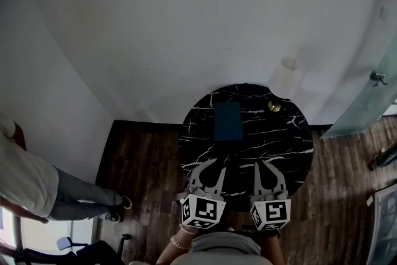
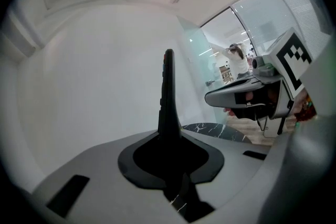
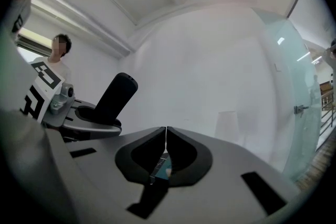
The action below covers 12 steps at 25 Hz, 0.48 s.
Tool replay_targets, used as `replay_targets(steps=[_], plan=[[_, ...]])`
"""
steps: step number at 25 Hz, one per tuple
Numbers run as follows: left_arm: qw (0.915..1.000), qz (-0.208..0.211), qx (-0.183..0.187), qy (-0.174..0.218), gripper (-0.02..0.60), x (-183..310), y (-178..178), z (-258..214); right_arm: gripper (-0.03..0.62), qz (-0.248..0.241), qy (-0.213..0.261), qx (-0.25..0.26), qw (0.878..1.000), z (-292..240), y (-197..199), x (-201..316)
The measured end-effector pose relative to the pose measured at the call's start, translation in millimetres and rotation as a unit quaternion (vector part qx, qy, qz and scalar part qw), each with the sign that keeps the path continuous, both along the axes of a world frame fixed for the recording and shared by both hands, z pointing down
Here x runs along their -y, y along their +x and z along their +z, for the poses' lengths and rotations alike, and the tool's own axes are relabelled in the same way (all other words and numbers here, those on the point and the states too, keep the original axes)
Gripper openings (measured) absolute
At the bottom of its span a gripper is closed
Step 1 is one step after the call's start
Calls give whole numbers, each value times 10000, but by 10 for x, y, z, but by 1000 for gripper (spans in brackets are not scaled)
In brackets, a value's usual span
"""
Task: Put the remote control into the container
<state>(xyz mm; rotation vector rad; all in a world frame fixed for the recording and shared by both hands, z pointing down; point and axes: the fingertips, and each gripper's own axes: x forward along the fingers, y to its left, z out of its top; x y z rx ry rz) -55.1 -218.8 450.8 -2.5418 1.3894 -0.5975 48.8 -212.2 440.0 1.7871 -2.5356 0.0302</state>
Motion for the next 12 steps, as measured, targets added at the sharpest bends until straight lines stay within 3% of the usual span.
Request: replay_targets(steps=[12], plan=[[9981,410,262,-384,67,538,-63,343,14,511,-69,124,9986,93,38,448]])
